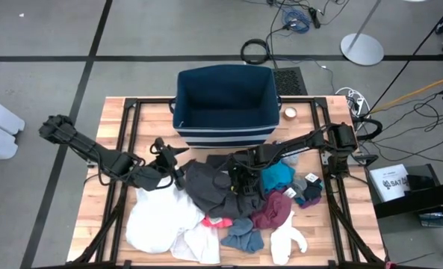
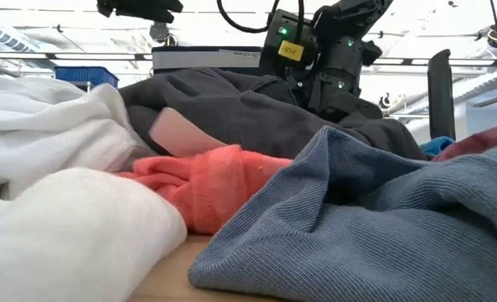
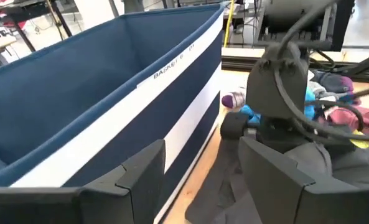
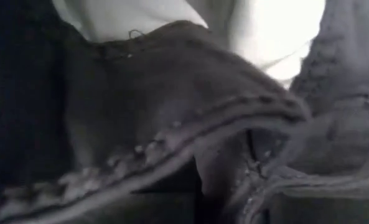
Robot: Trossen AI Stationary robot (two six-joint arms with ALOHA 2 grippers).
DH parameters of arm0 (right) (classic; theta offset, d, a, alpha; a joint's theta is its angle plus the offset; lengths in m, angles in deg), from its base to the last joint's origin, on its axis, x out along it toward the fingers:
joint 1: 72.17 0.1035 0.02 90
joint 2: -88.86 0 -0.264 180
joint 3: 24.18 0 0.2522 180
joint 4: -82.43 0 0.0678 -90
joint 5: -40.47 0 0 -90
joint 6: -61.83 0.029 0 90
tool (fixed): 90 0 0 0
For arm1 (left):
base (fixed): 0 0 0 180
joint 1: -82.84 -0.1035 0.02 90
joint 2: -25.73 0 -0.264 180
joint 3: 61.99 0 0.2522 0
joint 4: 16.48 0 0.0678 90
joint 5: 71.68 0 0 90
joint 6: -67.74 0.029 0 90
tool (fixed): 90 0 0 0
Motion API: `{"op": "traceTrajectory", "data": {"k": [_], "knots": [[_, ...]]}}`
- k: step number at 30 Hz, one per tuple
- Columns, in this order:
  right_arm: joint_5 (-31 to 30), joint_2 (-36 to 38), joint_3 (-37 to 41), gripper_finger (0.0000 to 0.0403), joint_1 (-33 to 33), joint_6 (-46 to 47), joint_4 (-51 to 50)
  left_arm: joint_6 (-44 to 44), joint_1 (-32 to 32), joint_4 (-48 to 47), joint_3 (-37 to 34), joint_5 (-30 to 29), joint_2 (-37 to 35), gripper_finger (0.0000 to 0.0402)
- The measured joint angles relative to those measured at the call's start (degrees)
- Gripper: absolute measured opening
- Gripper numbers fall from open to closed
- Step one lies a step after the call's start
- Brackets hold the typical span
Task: Sort clothes
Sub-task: Put the gray shorts into the blue laundry organizer
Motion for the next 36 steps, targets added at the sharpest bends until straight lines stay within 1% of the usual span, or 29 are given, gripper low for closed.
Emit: {"op": "traceTrajectory", "data": {"k": [7,11,13,22,26,30,36], "knots": [[-0.69,9.5,-4.56,0.0007,0.44,3.41,-2.86,3.51,-0.04,1.34,0.02,-0.02,-0.04,0.0215],[-2.78,15.88,-6.16,0.0007,1.45,3.93,-3.26,5.94,-0.04,2.31,0.02,-0.48,-0.04,0.0215],[-4.81,18.9,-6.44,0.0007,2.06,4.71,-3.56,7.09,-0.15,2.79,0.02,-1.6,-0.04,0.0215],[-14.55,30.94,-6.44,0.0007,5.93,4.91,-3.63,6.99,-1.61,3.41,0.02,-1.64,-0.04,0.0215],[-17.89,35.34,-6.44,0.0007,6.64,4.81,-3.35,6.91,-2.34,3.32,0.02,0.07,-0.02,0.0215],[-19.11,38.87,-6.46,0.0007,6.77,3.33,-0.56,6.85,-2.99,3.25,0.02,1.05,0.23,0.0215],[-19.27,43.24,-6.5,0.0007,6.77,-2.28,12.77,6.89,-4.53,2.73,0.02,2.36,2.15,0.0215]]}}
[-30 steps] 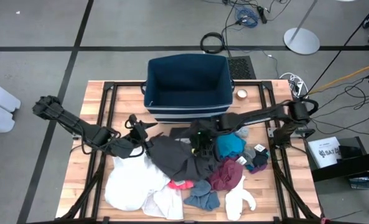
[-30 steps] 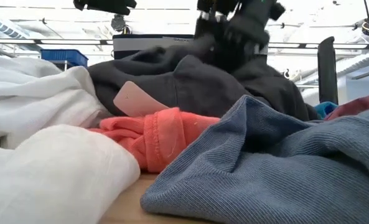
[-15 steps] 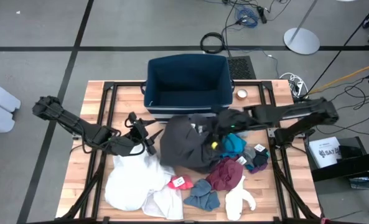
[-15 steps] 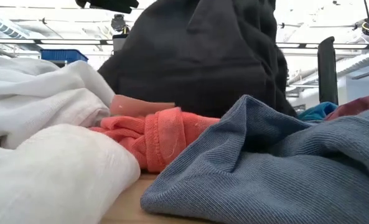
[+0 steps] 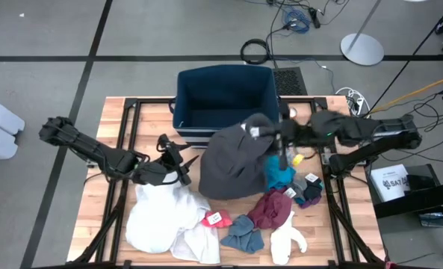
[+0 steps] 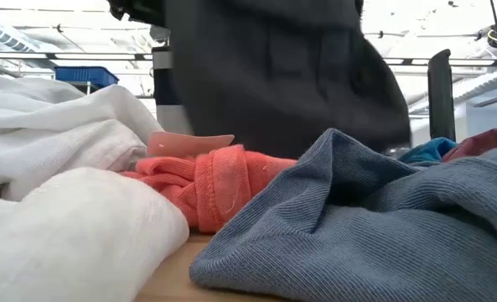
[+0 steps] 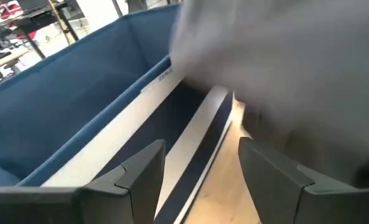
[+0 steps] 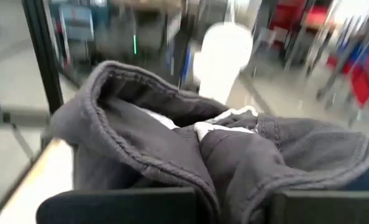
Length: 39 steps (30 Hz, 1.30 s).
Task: Sort clothes
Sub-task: Put the gray shorts into the blue laundry organizer
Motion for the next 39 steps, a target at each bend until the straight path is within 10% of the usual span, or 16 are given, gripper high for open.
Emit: {"op": "traceTrajectory", "data": {"k": [23,39], "knots": [[-3.39,0.12,-0.68,0.0007,-11.62,-25.09,53.96,1.72,-8.34,11.63,0.0,26.9,15.0,0.0215],[3.57,-26.52,-32.39,0.0006,-30.25,-13.45,31.72,4.44,-8.19,12.77,0.02,34.53,16.74,0.0215]]}}
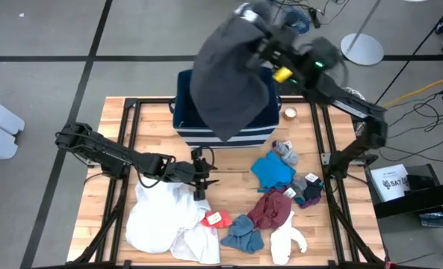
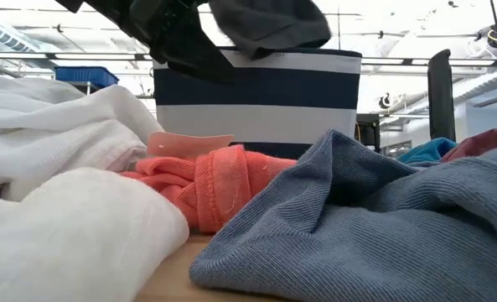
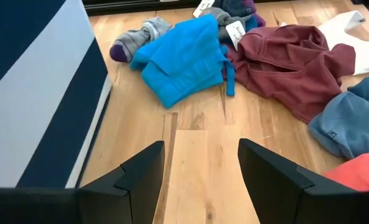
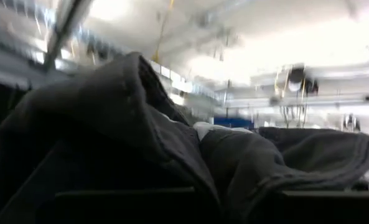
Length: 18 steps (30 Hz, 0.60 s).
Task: Sort clothes
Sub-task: Put the gray shorts into the blue laundry organizer
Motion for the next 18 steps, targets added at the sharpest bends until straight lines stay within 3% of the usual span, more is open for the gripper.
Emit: {"op": "traceTrajectory", "data": {"k": [10,18], "knots": [[-2.42,-16.0,-20.03,0.0006,-5.68,4.23,-36.26,-0.07,1.81,-0.12,0.0,0.02,0.0,0.0215],[-3.15,-18.85,-21.51,0.0006,-8.67,4.01,-53.29,-1.51,2.27,-0.28,0.0,0.0,-0.02,0.0215]]}}
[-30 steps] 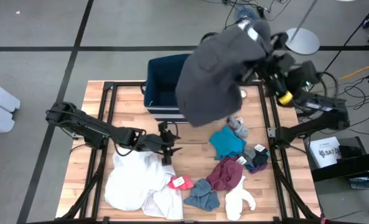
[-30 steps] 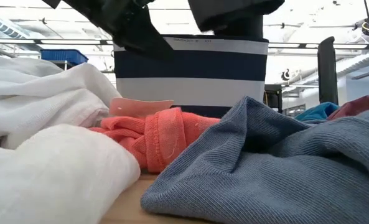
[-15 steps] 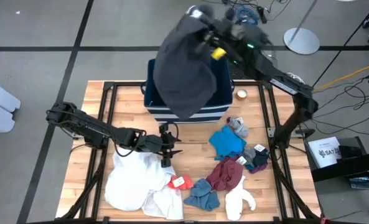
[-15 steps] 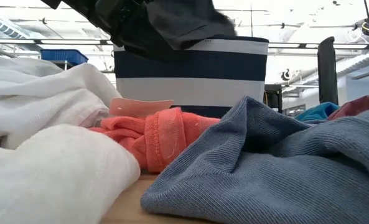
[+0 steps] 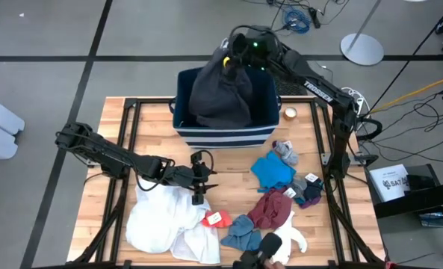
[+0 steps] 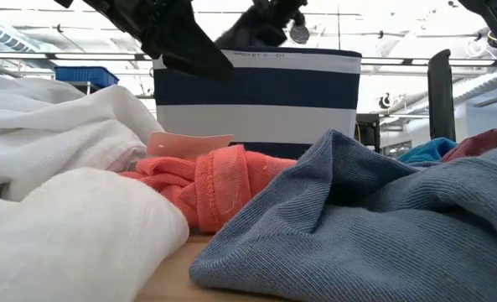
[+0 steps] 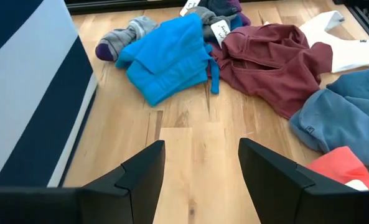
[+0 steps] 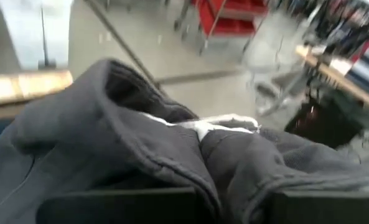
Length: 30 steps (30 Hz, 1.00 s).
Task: Sort clothes
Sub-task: Put the gray shorts into the blue laundry organizer
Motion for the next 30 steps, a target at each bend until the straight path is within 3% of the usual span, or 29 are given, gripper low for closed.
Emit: {"op": "traceTrajectory", "data": {"k": [8,14,17,23,30], "knots": [[1.09,-0.02,0.0,0.0006,-2.23,-1.56,-14.19,-1.03,0.0,0.0,0.0,0.0,-0.02,0.0215],[17.84,-1.56,2.89,0.0006,-2.79,-2.6,-20.91,-1.07,0.0,0.02,0.0,0.0,-0.04,0.0215],[23.01,-3.22,4.17,0.0006,-2.41,-2.75,-23.44,-0.91,-0.01,0.07,0.0,-0.01,-0.04,0.0215],[23.98,-7.88,6.34,0.0007,-0.92,-2.83,-25.42,0.59,-0.11,0.14,0.0,-0.04,-0.04,0.0215],[23.79,-13.3,6.36,0.0008,1.12,-5.0,-40.43,1.53,-0.11,0.15,0.0,-0.02,-0.04,0.0215]]}}
